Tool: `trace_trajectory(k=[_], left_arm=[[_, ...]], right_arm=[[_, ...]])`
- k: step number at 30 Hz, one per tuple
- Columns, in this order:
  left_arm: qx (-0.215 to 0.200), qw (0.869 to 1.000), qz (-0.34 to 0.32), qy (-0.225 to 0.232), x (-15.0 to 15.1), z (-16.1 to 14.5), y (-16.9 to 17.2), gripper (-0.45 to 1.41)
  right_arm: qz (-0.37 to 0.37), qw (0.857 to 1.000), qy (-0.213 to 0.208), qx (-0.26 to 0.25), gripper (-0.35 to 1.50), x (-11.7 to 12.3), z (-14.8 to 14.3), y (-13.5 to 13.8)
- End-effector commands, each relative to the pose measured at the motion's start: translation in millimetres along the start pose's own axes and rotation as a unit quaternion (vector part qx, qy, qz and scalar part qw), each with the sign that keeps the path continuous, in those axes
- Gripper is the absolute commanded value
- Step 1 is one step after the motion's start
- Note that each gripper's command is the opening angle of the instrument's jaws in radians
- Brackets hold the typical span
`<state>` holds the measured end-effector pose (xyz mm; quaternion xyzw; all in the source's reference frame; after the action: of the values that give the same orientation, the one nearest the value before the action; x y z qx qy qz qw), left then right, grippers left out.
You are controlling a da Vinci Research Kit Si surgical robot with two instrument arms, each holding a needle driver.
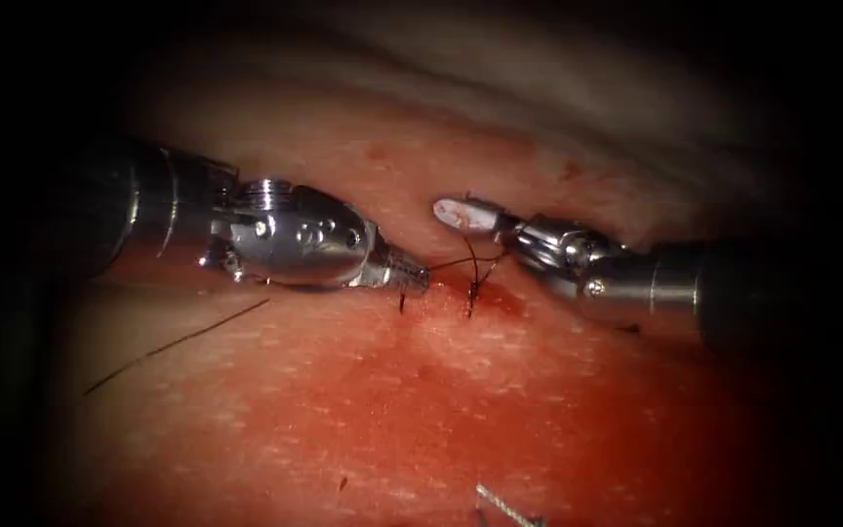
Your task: Wound Closure
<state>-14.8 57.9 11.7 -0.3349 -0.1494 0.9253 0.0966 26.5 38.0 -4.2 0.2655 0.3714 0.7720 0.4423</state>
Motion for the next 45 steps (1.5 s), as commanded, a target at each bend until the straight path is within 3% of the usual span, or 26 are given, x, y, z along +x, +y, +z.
trace_trajectory(k=[1, 18, 19, 20, 21, 27, 28, 31, 37, 45], left_arm=[[-0.001, 1.0, 0.0, 0.0, -0.1, 0.8, 0.2, -0.35], [0.0, 1.0, 0.0, -0.002, -0.1, 1.0, 0.5, -0.35], [0.0, 1.0, 0.0, -0.002, -0.1, 1.1, 0.5, -0.35], [0.0, 1.0, 0.0, -0.002, -0.1, 1.1, 0.5, -0.35], [-0.001, 1.0, -0.003, -0.002, -0.1, 1.0, 0.4, -0.35], [-0.003, 1.0, -0.013, -0.004, -0.8, 0.8, -0.1, -0.35], [-0.002, 1.0, -0.019, -0.006, -1.4, 0.6, -0.9, -0.35], [0.0, 1.0, -0.025, -0.007, -2.1, 0.2, -2.0, -0.35], [0.005, 0.999, -0.042, -0.029, -4.1, 1.2, -8.2, -0.35], [0.013, 0.998, -0.057, -0.04, -3.8, 4.2, -15.2, -0.35]], right_arm=[[0.0, 1.0, -0.001, 0.0, 1.11, -0.5, 0.3, -0.3], [0.006, 1.0, -0.001, -0.013, 0.98, -0.2, 3.7, 0.4], [0.006, 1.0, -0.002, -0.013, 0.67, -0.2, 3.5, 0.3], [0.006, 1.0, -0.002, -0.013, 0.67, -0.2, 3.5, 0.3], [0.019, 1.0, -0.004, -0.012, -0.35, -0.2, 3.2, 0.2], [-0.021, 0.998, 0.015, -0.053, -0.35, -0.2, 1.3, -1.1], [-0.044, 0.997, 0.028, -0.057, -0.35, 0.0, -0.2, -2.9], [-0.057, 0.996, 0.035, -0.054, -0.35, -0.1, -1.9, -4.8], [-0.097, 0.993, 0.04, -0.061, -0.35, -2.4, -6.3, -6.5], [-0.103, 0.993, 0.027, -0.05, -0.35, -3.4, -6.2, -6.5]])
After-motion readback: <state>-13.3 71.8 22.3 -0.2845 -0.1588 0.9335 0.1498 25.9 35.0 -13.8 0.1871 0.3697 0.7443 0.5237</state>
